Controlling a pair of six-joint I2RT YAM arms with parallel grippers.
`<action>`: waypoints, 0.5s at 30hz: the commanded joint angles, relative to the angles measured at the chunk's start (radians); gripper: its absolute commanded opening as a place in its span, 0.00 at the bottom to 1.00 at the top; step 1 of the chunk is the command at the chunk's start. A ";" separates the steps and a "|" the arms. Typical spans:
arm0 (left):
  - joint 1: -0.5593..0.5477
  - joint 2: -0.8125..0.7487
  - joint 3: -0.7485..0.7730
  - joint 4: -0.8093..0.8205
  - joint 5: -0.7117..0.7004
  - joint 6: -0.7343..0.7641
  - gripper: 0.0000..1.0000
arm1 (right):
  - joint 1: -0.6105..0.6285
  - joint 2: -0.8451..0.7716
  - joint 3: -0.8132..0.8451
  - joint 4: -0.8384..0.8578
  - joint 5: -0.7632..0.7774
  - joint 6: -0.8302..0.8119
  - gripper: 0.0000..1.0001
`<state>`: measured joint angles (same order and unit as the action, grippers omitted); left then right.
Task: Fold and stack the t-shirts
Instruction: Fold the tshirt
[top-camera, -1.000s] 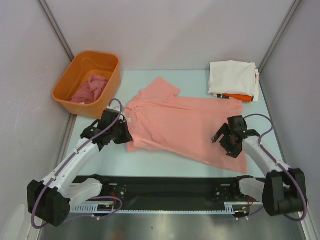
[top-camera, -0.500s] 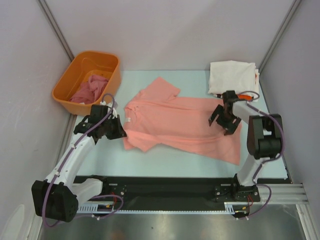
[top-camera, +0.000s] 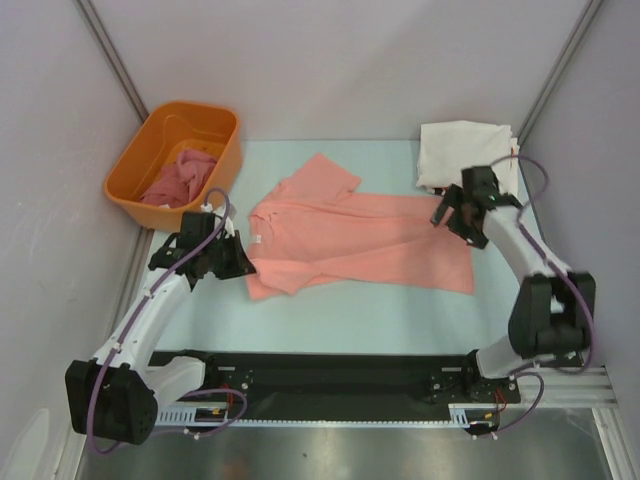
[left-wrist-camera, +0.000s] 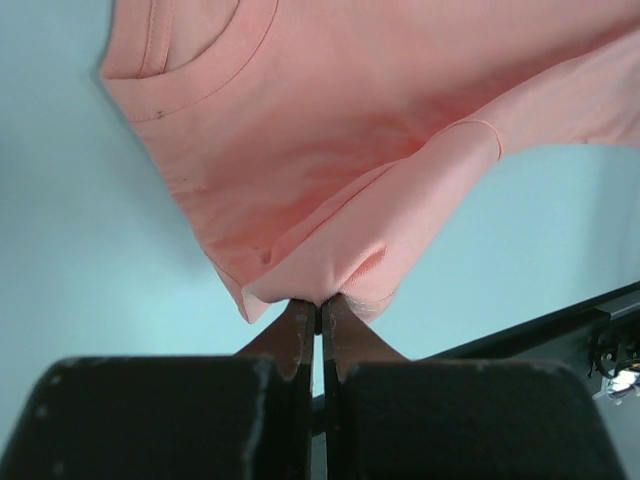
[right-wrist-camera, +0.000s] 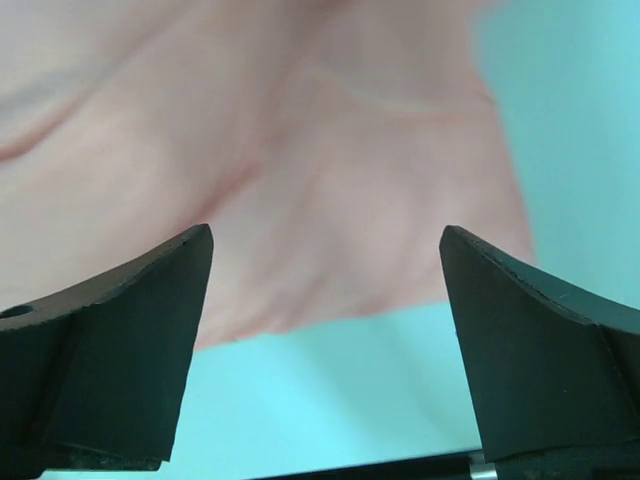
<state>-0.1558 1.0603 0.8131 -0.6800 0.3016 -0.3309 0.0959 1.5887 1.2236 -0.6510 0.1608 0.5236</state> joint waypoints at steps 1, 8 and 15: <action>0.012 -0.020 -0.005 0.046 0.031 0.016 0.00 | -0.143 -0.192 -0.192 -0.016 0.020 0.061 1.00; 0.010 -0.032 -0.008 0.053 0.028 0.013 0.00 | -0.294 -0.363 -0.482 0.031 -0.141 0.076 0.93; 0.010 -0.063 -0.011 0.054 0.013 0.007 0.00 | -0.343 -0.253 -0.564 0.146 -0.237 0.039 0.84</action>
<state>-0.1555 1.0237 0.8055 -0.6594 0.3172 -0.3313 -0.2428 1.2980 0.6628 -0.6041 -0.0044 0.5827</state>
